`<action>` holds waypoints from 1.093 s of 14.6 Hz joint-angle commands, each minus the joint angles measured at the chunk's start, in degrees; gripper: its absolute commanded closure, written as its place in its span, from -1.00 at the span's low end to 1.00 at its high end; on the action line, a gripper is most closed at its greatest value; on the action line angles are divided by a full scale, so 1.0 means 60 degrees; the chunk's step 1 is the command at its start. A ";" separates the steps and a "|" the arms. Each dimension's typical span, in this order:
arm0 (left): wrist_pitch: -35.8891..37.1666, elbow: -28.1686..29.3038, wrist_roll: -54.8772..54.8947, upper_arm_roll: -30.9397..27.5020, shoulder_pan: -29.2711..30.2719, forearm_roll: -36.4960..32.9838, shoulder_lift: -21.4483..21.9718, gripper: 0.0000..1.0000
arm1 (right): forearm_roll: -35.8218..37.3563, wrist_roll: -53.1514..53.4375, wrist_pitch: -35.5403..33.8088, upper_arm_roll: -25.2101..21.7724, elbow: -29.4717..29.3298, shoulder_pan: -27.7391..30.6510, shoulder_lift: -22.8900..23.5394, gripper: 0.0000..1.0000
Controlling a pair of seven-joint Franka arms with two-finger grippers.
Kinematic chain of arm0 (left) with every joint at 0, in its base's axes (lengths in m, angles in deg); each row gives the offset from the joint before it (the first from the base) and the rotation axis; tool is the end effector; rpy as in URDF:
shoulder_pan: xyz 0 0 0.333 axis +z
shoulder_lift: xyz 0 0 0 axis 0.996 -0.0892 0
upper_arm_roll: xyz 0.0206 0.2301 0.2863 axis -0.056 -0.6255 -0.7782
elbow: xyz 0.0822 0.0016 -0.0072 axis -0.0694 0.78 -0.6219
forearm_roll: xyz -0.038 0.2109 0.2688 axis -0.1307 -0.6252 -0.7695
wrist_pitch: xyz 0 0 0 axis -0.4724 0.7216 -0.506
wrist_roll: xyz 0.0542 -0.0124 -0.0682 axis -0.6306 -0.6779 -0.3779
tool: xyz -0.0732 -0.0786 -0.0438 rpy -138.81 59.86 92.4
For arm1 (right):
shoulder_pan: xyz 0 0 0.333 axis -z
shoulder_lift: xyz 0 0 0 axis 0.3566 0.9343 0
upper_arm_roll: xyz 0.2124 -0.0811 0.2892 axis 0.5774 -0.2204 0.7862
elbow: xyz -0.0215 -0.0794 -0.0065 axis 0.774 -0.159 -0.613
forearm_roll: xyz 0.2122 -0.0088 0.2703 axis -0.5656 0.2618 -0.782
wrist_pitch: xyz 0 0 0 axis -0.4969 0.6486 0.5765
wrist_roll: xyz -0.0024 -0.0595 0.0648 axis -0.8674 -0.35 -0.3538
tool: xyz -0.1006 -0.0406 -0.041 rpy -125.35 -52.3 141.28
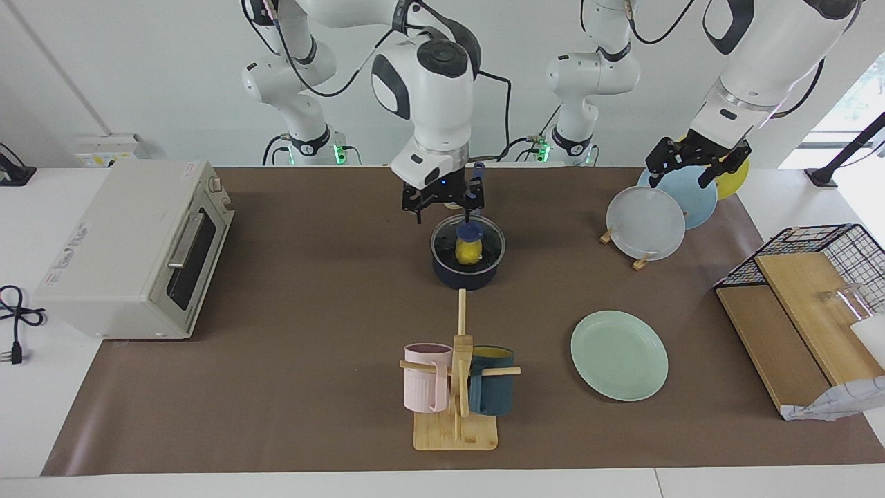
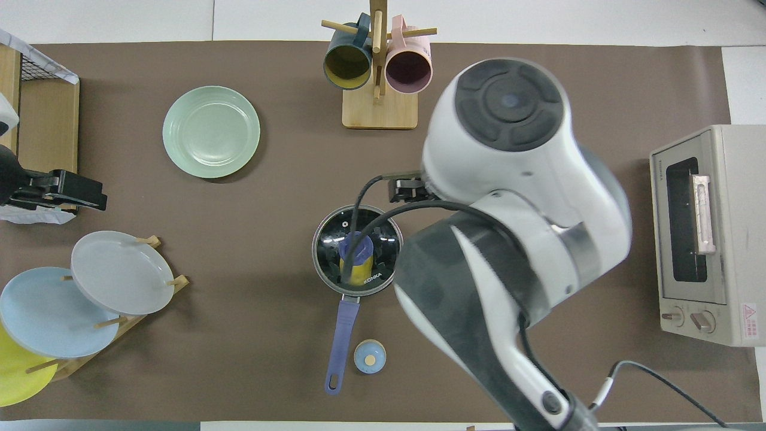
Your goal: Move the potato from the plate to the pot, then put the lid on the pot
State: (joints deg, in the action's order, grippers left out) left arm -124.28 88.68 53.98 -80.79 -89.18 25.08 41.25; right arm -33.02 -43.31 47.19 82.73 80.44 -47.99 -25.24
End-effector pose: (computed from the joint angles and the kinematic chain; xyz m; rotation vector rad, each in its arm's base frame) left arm 0.4803 -0.0481 0.6616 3.1295 -0.1495 -0.0969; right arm 0.5237 0.2690 0.6034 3.1367 0.0042 -0.0320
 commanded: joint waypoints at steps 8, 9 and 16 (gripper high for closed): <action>0.0018 0.0176 -0.0075 -0.0073 -0.0031 -0.0194 0.0224 -1.00 | 0.0032 -0.3059 -0.1162 0.0107 0.1664 0.3285 -0.1847 -1.00; 0.0018 0.0176 -0.0075 -0.0073 -0.0031 -0.0194 0.0224 -1.00 | 0.0032 -0.3059 -0.1119 0.0136 0.1635 0.3547 -0.1832 -1.00; 0.0003 0.0176 -0.0075 -0.0073 -0.0031 -0.0194 0.0224 -1.00 | 0.0016 -0.3248 -0.1074 0.0137 0.1664 0.4385 -0.1876 -1.00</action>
State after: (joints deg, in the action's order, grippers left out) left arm -124.28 88.68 53.98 -81.04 -89.09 25.08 41.33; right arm -33.12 -61.06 40.15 82.78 89.04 -22.50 -35.19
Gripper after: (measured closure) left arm 0.000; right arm 0.000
